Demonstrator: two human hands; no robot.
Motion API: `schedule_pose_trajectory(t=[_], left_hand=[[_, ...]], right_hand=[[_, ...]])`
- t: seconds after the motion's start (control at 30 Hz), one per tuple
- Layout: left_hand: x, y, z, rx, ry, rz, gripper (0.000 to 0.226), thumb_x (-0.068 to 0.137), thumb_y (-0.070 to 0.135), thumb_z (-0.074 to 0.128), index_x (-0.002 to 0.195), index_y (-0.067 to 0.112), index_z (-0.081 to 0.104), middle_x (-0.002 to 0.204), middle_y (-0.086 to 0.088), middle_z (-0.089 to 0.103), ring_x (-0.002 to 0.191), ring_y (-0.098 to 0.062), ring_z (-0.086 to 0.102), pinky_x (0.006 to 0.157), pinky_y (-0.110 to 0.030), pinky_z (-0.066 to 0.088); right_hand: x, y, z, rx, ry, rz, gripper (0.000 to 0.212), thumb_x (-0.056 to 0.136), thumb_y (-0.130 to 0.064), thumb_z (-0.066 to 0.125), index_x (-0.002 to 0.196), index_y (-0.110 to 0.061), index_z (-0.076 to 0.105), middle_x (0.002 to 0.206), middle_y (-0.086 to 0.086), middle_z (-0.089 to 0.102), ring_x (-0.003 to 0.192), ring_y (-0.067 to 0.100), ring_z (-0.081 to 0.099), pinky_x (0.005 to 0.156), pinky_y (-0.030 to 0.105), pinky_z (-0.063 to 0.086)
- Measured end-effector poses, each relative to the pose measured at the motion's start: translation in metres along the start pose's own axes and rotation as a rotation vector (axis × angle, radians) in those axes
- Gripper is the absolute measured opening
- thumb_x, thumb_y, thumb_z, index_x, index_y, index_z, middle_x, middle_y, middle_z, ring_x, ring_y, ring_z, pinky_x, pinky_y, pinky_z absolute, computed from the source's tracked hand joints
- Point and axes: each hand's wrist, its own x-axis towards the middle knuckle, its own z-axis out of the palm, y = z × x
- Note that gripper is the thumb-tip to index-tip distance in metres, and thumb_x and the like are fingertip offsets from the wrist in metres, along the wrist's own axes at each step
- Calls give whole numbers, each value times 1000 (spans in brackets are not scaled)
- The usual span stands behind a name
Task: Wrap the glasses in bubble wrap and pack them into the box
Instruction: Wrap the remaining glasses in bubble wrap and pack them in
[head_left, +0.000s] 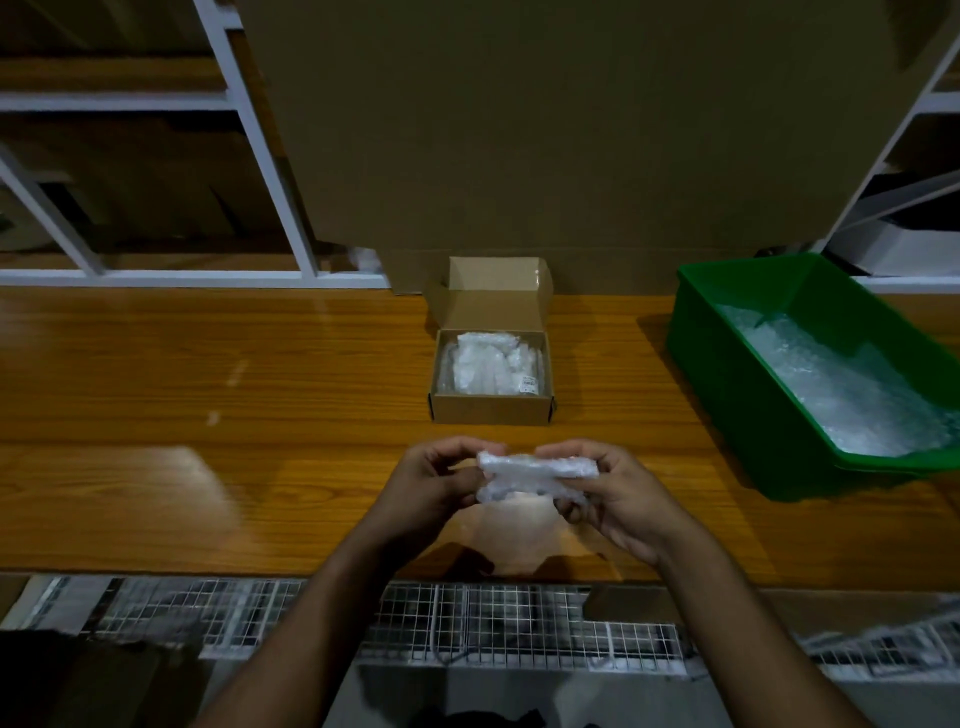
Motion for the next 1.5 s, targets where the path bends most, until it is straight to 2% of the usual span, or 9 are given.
schedule_pose_trajectory(t=[0.17,0.3,0.4,0.53,0.63,0.7,0.93,1.23,1.5], left_hand=[[2,-6,-16,57,57,9,40,82,-20,51,79,9,77,112,-13,72,108,-23,66,72,-23,54],[1,-10,-23,103,127,19,18,89,6,67,77,13,77,109,-10,72,95,-21,68,75,-26,52],[4,-9,-29,232,199,45,9,82,4,78,86,11,76,96,-1,76,94,-12,72,77,-26,56],[9,0,-42,229,192,25,44,77,0,82,116,12,68,108,0,74,95,-13,74,76,-27,59],[16,3,-50,249,195,8,34,79,-1,80,110,9,69,99,-4,78,91,-19,75,76,-33,61],[23,4,-55,315,219,28,25,80,1,79,102,12,73,94,1,78,88,-16,75,74,-31,60],[67,6,-51,683,529,283,15,83,19,79,98,22,76,87,8,73,80,-5,67,63,-15,50],[124,-11,-32,1144,1038,323,18,78,24,78,95,26,72,85,7,67,90,-17,56,76,-30,34],[126,-28,-17,1303,1091,277,29,74,20,80,101,27,74,83,4,68,97,-24,56,75,-33,36]], right_hand=[[11,2,5,157,-37,40,29,93,6,39,82,7,66,83,19,66,60,22,60,49,24,51],[24,8,12,37,-40,4,45,100,-23,34,83,6,65,94,17,65,81,24,61,61,34,48],[36,8,21,-216,23,-64,38,93,-38,59,80,-2,60,87,18,55,70,21,55,55,27,48],[55,-1,22,-527,5,-175,30,81,-17,80,90,-10,52,77,17,46,65,22,49,53,25,49],[69,-17,21,-704,-68,-191,54,79,-17,83,126,-25,58,111,20,65,94,33,67,78,44,61],[80,-34,23,-925,-144,-249,49,84,-18,79,128,-32,64,122,1,68,112,15,65,92,44,57],[149,-80,30,-1377,-130,-550,20,89,-13,72,101,-29,77,100,-11,73,96,9,62,83,35,52],[238,-87,18,-1625,-149,-872,20,83,-19,70,99,-31,75,102,-12,69,103,15,46,83,31,34],[280,-74,29,-1616,-405,-956,17,77,-13,77,87,-28,75,96,-12,66,91,17,47,68,39,46]])
